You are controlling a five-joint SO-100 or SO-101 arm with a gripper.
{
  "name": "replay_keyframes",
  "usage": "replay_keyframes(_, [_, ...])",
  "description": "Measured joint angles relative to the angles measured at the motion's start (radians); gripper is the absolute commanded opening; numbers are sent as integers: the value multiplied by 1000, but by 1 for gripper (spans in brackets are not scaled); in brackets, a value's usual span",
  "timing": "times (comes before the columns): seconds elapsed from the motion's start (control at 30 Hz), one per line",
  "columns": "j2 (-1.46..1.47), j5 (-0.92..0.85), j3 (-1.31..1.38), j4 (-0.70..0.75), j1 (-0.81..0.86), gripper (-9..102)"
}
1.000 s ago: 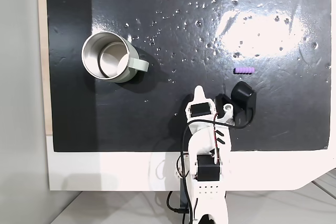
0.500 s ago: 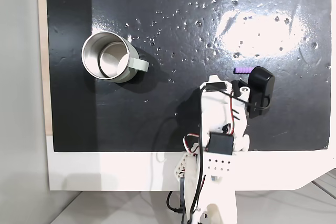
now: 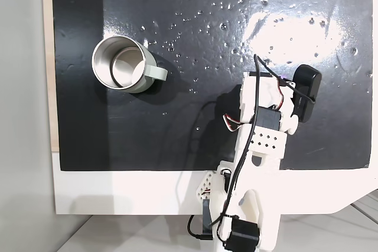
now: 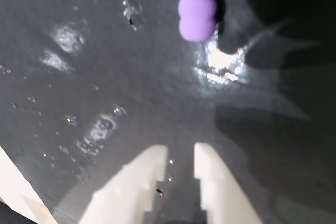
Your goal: Grasp a pengrip and put it in the cup.
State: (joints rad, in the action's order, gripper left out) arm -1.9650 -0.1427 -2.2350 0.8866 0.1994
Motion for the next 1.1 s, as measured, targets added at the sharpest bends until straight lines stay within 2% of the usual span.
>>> replay_keyframes(0.73, [156, -187, 95, 58, 153, 20])
replay_keyframes(1.1, [285, -256, 229, 100, 204, 22])
